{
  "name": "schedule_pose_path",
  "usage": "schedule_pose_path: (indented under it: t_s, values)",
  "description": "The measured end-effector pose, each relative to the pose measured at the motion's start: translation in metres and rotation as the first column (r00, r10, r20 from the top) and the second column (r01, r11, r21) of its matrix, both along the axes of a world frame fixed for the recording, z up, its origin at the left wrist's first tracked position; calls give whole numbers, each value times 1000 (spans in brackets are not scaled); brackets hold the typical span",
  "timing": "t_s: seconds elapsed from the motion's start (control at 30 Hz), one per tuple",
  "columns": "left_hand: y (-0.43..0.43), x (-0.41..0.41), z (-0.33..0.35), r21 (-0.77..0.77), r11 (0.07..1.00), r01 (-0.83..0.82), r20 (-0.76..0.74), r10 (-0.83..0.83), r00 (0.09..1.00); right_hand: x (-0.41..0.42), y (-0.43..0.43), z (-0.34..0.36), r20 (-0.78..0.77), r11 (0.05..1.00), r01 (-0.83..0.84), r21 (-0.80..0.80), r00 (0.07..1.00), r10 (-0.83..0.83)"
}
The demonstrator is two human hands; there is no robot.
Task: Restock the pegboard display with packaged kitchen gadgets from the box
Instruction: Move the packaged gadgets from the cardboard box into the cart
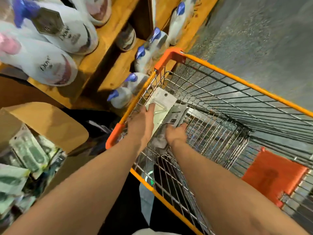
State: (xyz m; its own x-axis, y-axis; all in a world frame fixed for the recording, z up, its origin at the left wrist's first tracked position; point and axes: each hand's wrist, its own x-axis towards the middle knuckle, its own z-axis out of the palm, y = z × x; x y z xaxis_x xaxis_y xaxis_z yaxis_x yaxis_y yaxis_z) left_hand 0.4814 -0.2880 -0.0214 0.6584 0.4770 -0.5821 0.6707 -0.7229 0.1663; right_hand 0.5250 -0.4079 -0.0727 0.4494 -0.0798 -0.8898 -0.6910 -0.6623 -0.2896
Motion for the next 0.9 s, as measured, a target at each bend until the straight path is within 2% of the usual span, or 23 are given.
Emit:
schedule_pose_path:
  t_s: [0.1, 0.23, 0.33, 0.4, 0.6, 0.7, 0.8, 0.9]
  values:
    - [2, -3, -5, -37, 997, -71, 39, 72, 997, 4, 1, -3, -44, 999, -11, 49, 999, 13]
    - [9, -5, -8, -63, 997, -47, 40, 50, 998, 5, -4, 0, -36, 982, -128, 141, 990, 134]
    - [28, 2, -12, -135, 991, 23, -79, -34, 996, 1, -9, 8, 35, 974, -208, 89, 978, 206]
    - [37, 5, -6, -229, 973, 41, -97, -65, 993, -1, -10, 21, 100, 966, -250, 57, 965, 244]
    - [39, -12, 57, -374, 919, -127, 156, 197, 968, -7, 24, 90, 330, 962, -261, 75, 917, 223]
    - [53, -37, 103, -459, 860, -221, 274, 374, 886, -23, 53, 122, 437, 939, -331, 95, 861, 259]
    - [91, -87, 148, -312, 888, -338, 457, 452, 766, -58, 99, 170, 555, 872, -479, 99, 754, 351]
    - [133, -151, 172, -258, 812, -523, 503, 575, 645, -99, 146, 194, 611, 775, -622, 109, 657, 441]
